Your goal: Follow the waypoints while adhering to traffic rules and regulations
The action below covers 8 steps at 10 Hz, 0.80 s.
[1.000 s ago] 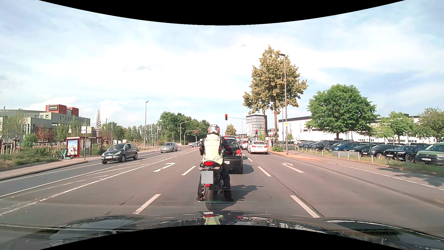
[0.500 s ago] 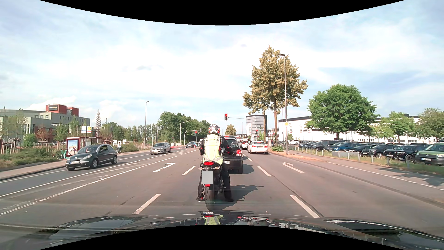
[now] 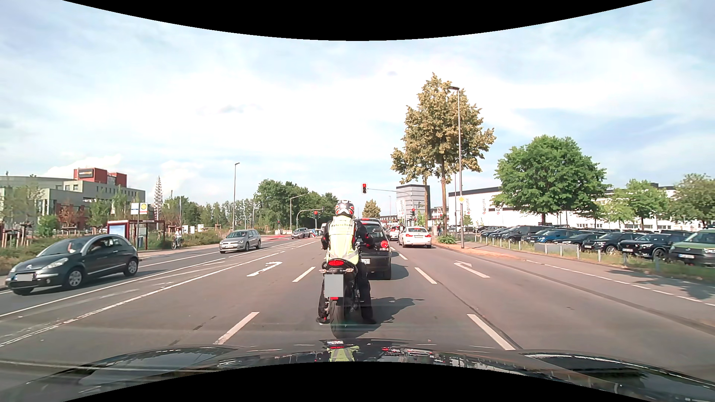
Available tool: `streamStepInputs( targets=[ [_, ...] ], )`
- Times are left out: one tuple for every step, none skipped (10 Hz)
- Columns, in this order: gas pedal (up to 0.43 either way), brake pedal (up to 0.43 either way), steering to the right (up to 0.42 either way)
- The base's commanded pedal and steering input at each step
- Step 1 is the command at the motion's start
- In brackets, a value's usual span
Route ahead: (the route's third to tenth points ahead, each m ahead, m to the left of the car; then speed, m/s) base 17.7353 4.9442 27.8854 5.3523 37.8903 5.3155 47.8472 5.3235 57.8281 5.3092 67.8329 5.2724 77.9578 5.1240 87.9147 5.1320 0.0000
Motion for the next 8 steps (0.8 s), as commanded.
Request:
streamStepInputs(
  targets=[
    [0.000, 0.000, -0.006],
    [0.000, 0.000, -0.006],
    [0.000, 0.000, -0.006],
    [0.000, 0.000, -0.006],
    [0.000, 0.000, -0.006],
    [0.000, 0.000, -0.006],
    [0.000, 0.000, -0.006],
    [0.000, 0.000, -0.006]
  ],
)
